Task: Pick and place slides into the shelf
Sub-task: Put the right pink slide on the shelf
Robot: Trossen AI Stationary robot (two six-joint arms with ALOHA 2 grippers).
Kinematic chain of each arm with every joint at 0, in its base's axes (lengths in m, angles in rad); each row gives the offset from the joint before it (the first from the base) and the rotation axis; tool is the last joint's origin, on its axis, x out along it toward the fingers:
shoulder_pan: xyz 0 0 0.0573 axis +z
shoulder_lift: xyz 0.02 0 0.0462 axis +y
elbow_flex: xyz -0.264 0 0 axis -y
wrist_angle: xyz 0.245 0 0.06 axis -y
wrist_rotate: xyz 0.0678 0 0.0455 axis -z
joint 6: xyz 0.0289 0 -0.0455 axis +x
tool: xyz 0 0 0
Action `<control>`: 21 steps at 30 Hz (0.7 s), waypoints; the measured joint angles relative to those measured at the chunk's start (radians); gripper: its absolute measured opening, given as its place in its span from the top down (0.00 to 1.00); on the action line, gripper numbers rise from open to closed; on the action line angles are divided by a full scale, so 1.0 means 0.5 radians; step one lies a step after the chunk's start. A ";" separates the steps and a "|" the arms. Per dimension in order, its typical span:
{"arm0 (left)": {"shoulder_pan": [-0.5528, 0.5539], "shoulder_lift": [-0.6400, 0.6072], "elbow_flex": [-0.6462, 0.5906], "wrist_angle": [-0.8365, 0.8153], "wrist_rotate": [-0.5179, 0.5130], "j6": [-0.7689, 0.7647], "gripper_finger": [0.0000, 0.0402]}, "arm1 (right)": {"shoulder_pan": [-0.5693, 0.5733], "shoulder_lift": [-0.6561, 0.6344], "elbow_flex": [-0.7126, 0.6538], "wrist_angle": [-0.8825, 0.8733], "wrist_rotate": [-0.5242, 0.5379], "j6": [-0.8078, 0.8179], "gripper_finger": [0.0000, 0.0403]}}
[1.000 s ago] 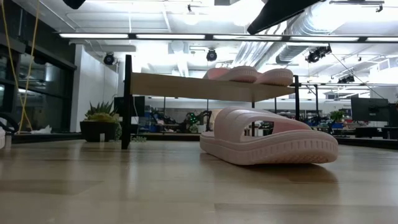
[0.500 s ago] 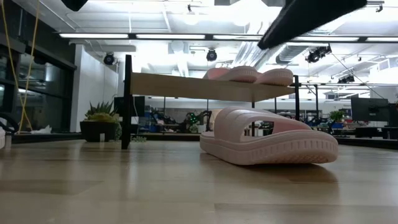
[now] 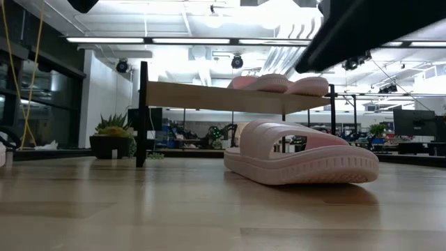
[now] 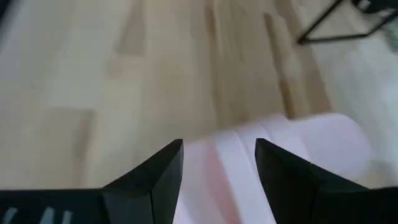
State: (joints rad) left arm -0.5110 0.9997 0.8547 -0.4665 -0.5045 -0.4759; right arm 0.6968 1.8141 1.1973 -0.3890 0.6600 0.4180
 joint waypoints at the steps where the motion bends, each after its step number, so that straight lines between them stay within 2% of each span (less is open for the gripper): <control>1: 0.000 0.000 0.000 -0.001 0.000 0.000 0.55 | 0.000 0.000 0.000 0.050 -0.023 -0.025 0.52; 5: 0.000 0.000 0.000 -0.002 0.000 0.000 0.55 | 0.000 0.000 0.000 0.140 -0.041 -0.083 0.52; 15: 0.000 0.000 0.000 -0.005 0.000 0.002 0.55 | 0.027 0.002 0.000 0.099 0.009 -0.062 0.52; 21: 0.000 0.000 0.000 -0.009 0.000 0.002 0.55 | 0.089 0.124 0.000 0.015 0.080 0.025 0.52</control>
State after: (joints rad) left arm -0.5110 0.9997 0.8547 -0.4708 -0.5045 -0.4747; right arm 0.7412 1.8763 1.1973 -0.3817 0.7001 0.4304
